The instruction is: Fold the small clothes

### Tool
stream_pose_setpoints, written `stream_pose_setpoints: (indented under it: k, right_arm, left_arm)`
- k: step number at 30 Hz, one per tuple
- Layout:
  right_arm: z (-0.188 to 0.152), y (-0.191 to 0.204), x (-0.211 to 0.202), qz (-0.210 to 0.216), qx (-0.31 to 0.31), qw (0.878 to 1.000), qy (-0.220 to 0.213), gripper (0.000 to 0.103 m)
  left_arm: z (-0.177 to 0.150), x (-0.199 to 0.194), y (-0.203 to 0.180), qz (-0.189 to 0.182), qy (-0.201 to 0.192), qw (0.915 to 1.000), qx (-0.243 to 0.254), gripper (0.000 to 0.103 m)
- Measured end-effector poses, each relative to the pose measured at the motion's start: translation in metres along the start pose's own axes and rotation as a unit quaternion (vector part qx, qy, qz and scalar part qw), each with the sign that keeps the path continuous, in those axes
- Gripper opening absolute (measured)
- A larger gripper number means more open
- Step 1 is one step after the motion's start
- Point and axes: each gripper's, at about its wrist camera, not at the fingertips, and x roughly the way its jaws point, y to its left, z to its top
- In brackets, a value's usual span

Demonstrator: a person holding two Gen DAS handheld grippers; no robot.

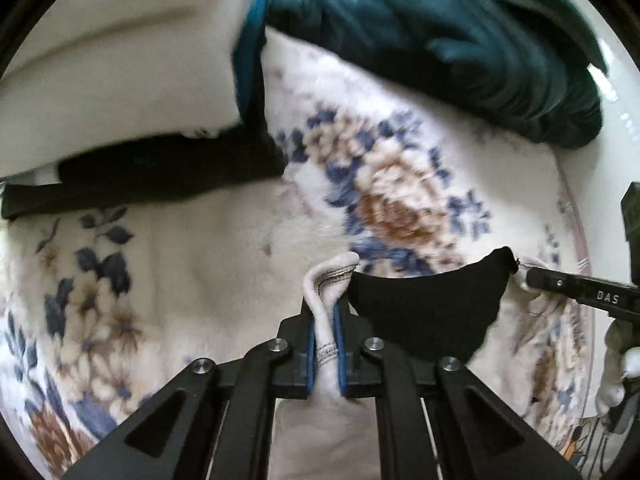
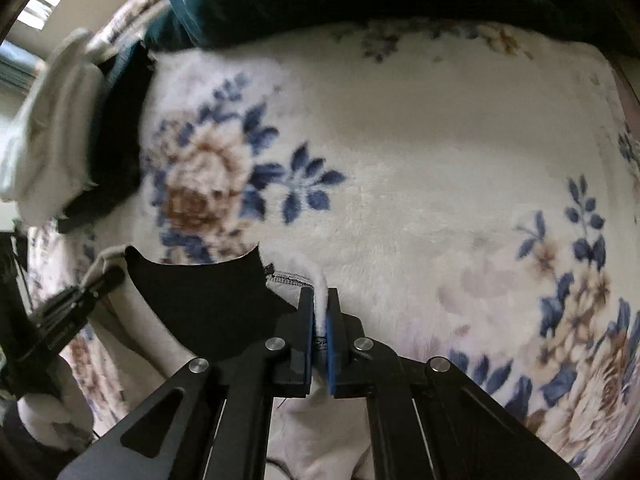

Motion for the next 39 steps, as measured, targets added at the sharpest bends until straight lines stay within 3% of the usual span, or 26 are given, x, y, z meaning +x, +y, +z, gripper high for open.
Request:
stream_pose_setpoints:
  k: [6, 10, 15, 19, 22, 23, 25, 26, 27, 28, 30, 33, 36, 39]
  right_arm:
    - [-0.046, -0.001, -0.073, 0.049, 0.011, 0.996, -0.068, 0.005]
    - [-0.106, 0.000, -0.110, 0.074, 0.008, 0.993, -0.089, 0.005]
    - [-0.201, -0.015, -0.118, 0.083, 0.015, 0.994, -0.064, 0.005]
    - [-0.274, -0.035, -0.094, 0.079, 0.032, 0.996, -0.002, 0.005]
    - [-0.305, -0.042, -0.067, 0.072, 0.020, 0.996, 0.057, 0.005]
    - [-0.311, -0.045, -0.058, 0.068, 0.024, 0.994, 0.076, 0.009]
    - [-0.322, -0.049, -0.045, 0.063, 0.020, 0.992, 0.105, 0.011]
    - [-0.325, -0.051, -0.043, 0.052, 0.019, 0.992, 0.116, 0.016]
    - [-0.327, -0.054, -0.044, 0.047, 0.025, 0.992, 0.119, 0.021]
    - [-0.327, -0.059, -0.047, 0.049, 0.036, 0.991, 0.116, 0.031]
    - [-0.326, -0.069, -0.058, 0.050, 0.069, 0.992, 0.096, 0.039]
    - [-0.320, -0.088, -0.080, 0.049, 0.125, 0.989, 0.054, 0.040]
    - [-0.317, -0.116, -0.101, 0.007, 0.201, 0.980, 0.002, 0.040]
    - [-0.314, -0.133, -0.104, 0.038, 0.247, 0.968, -0.013, 0.040]
  left_arm:
    - [-0.027, -0.088, -0.010, -0.047, -0.071, 0.9963, -0.010, 0.006]
    - [-0.082, -0.131, -0.013, -0.080, -0.083, 0.9929, -0.031, 0.006]
    - [-0.165, -0.131, -0.007, -0.081, -0.030, 0.9941, -0.065, 0.006]
    - [-0.228, -0.104, 0.005, -0.077, 0.037, 0.9923, -0.090, 0.008]
    - [-0.259, -0.083, 0.017, -0.094, 0.087, 0.9851, -0.115, 0.010]
    - [-0.265, -0.081, 0.023, -0.104, 0.093, 0.9811, -0.134, 0.017]
    - [-0.273, -0.083, 0.031, -0.119, 0.095, 0.9743, -0.166, 0.034]
    - [-0.275, -0.088, 0.037, -0.130, 0.089, 0.9697, -0.186, 0.050]
    - [-0.277, -0.095, 0.041, -0.141, 0.081, 0.9660, -0.202, 0.060]
    - [-0.277, -0.102, 0.046, -0.147, 0.070, 0.9623, -0.218, 0.060]
    - [-0.274, -0.109, 0.052, -0.151, 0.058, 0.9572, -0.240, 0.060]
    - [-0.260, -0.121, 0.060, -0.145, 0.024, 0.9559, -0.254, 0.060]
    - [-0.243, -0.123, 0.065, -0.135, -0.004, 0.9548, -0.265, 0.060]
    - [-0.227, -0.113, 0.067, -0.120, -0.007, 0.9560, -0.268, 0.060]
